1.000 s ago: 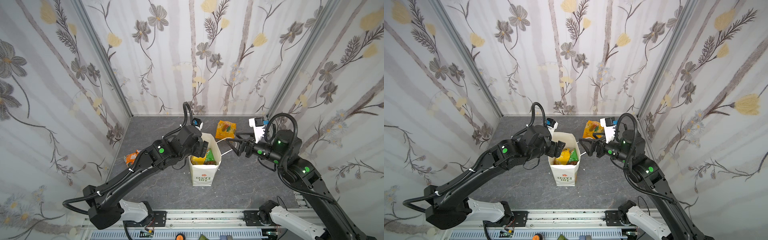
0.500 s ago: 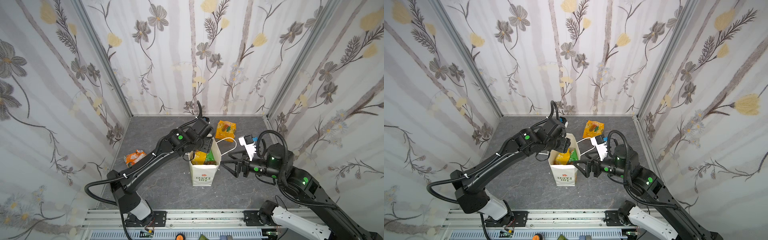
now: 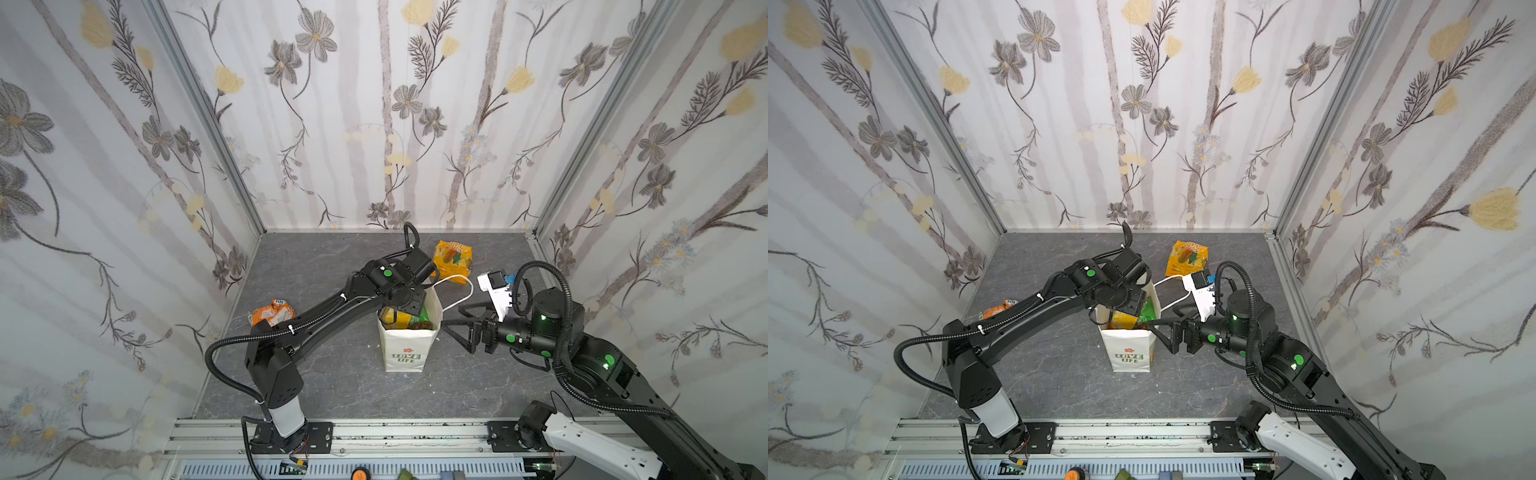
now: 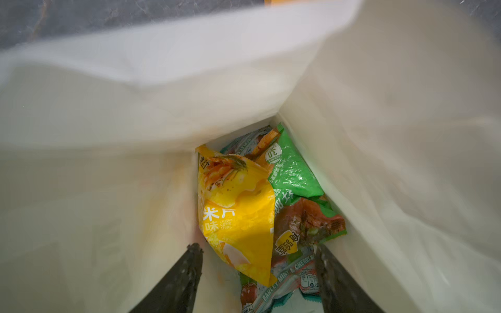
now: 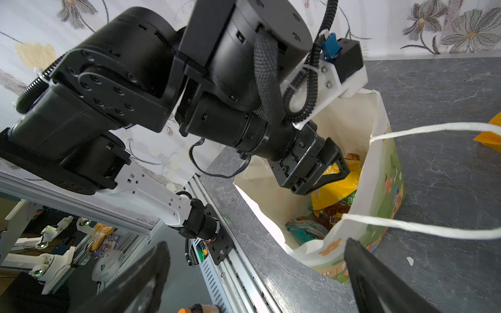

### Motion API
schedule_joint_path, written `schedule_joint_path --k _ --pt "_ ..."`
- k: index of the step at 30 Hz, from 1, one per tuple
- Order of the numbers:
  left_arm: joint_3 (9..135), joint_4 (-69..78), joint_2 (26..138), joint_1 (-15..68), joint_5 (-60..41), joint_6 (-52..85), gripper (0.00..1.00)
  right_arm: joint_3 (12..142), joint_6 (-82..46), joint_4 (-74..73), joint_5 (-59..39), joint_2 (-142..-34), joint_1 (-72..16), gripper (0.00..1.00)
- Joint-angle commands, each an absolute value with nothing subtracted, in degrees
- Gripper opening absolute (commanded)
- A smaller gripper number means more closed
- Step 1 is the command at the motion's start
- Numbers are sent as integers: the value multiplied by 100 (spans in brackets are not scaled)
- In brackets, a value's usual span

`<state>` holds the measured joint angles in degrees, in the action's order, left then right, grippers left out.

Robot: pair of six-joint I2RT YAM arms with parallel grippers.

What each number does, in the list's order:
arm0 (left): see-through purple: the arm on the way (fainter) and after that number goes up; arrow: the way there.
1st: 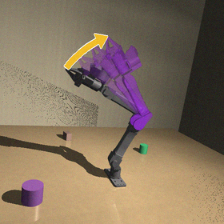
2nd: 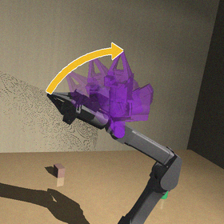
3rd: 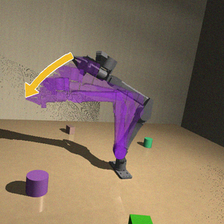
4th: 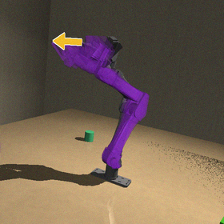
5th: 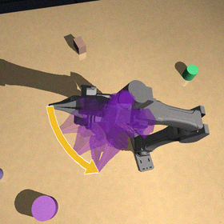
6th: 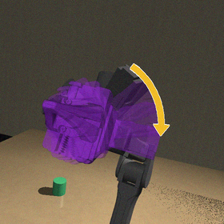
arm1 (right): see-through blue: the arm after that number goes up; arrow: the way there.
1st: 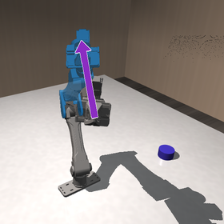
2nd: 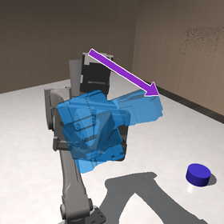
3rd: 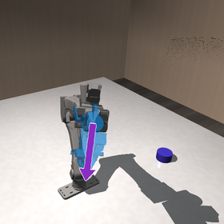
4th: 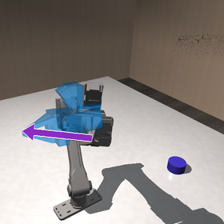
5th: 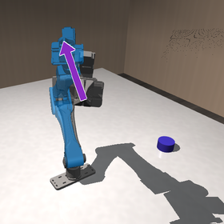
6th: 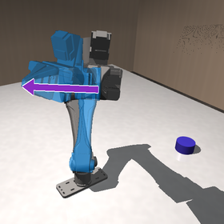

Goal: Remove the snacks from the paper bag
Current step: 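Lower the left gripper into the bag while right gripper moves beside the bag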

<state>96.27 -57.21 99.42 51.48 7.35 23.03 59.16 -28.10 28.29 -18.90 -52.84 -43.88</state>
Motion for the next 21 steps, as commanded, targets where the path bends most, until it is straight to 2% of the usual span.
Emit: schedule_joint_path --k 1,9,13,21 --pt "9495 -5651 10035 5143 642 2587 67 5883 -2861 2637 -1793 -5316 -4395 99" --pt "9205 -5467 10244 5159 736 2843 70 5876 -2852 2610 -1793 -5379 -4395 99" --pt "8922 -5263 10198 5159 796 2878 77 5837 -2856 2610 -1772 -5354 -4395 99" --pt "8539 -4891 10462 5151 630 2982 78 5744 -2861 2548 -1749 -5370 -4395 99"
